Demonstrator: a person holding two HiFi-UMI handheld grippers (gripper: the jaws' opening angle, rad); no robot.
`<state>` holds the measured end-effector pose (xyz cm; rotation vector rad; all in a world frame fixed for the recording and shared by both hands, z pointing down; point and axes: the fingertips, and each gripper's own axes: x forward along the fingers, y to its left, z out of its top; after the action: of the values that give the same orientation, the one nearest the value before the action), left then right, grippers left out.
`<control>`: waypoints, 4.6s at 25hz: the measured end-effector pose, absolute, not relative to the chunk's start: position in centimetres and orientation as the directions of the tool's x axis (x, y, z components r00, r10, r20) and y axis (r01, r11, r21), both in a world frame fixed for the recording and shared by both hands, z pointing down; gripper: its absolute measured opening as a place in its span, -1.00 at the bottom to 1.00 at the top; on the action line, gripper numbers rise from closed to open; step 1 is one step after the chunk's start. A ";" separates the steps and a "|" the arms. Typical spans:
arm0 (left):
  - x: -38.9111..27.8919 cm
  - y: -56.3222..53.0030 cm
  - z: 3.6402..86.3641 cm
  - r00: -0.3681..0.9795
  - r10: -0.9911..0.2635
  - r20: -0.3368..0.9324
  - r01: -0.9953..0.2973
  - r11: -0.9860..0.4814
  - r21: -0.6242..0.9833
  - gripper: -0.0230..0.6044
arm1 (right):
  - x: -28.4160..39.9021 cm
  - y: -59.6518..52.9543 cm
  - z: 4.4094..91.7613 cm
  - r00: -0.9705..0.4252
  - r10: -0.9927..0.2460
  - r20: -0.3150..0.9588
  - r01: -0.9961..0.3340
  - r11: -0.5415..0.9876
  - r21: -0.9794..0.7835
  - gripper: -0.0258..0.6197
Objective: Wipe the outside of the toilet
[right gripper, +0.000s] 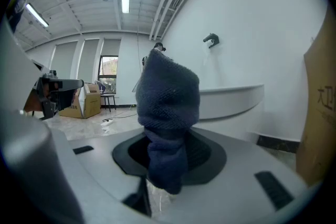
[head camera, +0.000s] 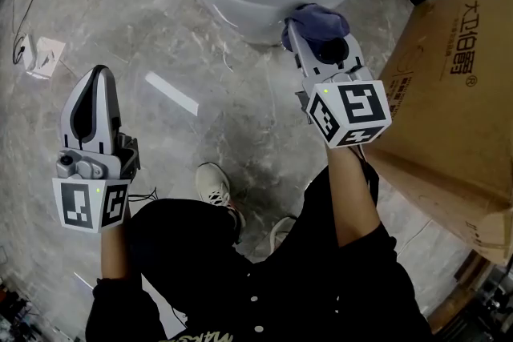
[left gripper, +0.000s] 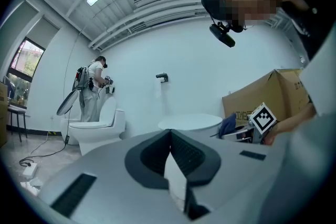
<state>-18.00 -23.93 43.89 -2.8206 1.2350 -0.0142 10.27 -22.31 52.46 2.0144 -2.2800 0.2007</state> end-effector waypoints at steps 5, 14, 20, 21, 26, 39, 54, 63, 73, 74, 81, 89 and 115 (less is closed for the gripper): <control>-17.5 -24.1 44.8 0.689 -0.725 -0.019 -0.725 -0.687 -0.054 -0.89 | 10.3 -22.5 53.0 -0.105 -0.988 0.114 -0.994 0.102 -0.033 -0.54; -16.6 -24.1 46.5 0.712 -0.702 -0.031 -0.703 -0.711 -0.032 -0.89 | 10.2 -22.4 54.7 -0.093 -0.993 0.073 -0.995 0.090 -0.040 -0.54; -16.1 -24.0 47.8 0.722 -0.692 -0.027 -0.692 -0.722 -0.020 -0.89 | 10.2 -22.3 56.4 -0.071 -0.996 0.046 -0.997 0.069 -0.045 -0.54; -16.0 -23.9 48.1 0.723 -0.690 -0.025 -0.690 -0.723 -0.016 -0.89 | 10.2 -22.3 56.8 -0.072 -0.996 0.052 -0.997 0.070 -0.044 -0.54; -15.7 -23.7 49.4 0.728 -0.685 -0.018 -0.685 -0.729 0.002 -0.89 | 10.2 -22.4 58.9 -0.075 -0.994 0.080 -0.997 0.073 -0.030 -0.54; -15.6 -23.8 50.6 0.725 -0.689 -0.002 -0.689 -0.725 0.018 -0.89 | 10.5 -22.8 63.5 -0.068 -0.987 0.142 -0.997 0.061 -0.054 -0.54; -16.3 -23.1 51.9 0.727 -0.685 0.034 -0.686 -0.727 0.019 -0.89 | 10.5 -23.5 70.8 -0.077 -0.964 0.254 -0.992 0.049 -0.116 -0.54; -16.7 -23.1 52.0 0.727 -0.685 0.043 -0.686 -0.727 0.014 -0.89 | 10.5 -23.7 73.8 -0.080 -0.946 0.313 -0.993 0.047 -0.112 -0.55; -16.9 -23.6 53.2 0.728 -0.682 0.067 -0.685 -0.729 0.018 -0.89 | 10.9 -24.4 78.3 -0.086 -0.916 0.392 -0.990 0.036 -0.133 -0.54; -16.9 -23.6 53.3 0.727 -0.683 0.070 -0.685 -0.728 0.019 -0.89 | 10.9 -24.5 78.8 -0.088 -0.912 0.400 -0.990 0.036 -0.135 -0.54; -17.4 -23.9 54.1 0.722 -0.687 0.088 -0.691 -0.723 0.027 -0.89 | 11.0 -25.0 82.2 -0.092 -0.877 0.471 -0.988 0.024 -0.150 -0.54; -18.1 -24.1 54.9 0.714 -0.693 0.099 -0.699 -0.714 0.037 -0.89 | 11.2 -25.6 85.2 -0.095 -0.852 0.515 -0.988 0.017 -0.153 -0.54; -17.1 -21.9 53.0 0.722 -0.688 0.074 -0.691 -0.723 0.023 -0.89 | 10.0 -23.7 85.3 -0.200 -0.769 0.608 -0.977 0.110 -0.182 -0.54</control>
<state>-17.14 -21.89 53.00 -2.9608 1.1855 -0.0958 10.00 -23.68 85.35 1.7043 -2.0335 0.7927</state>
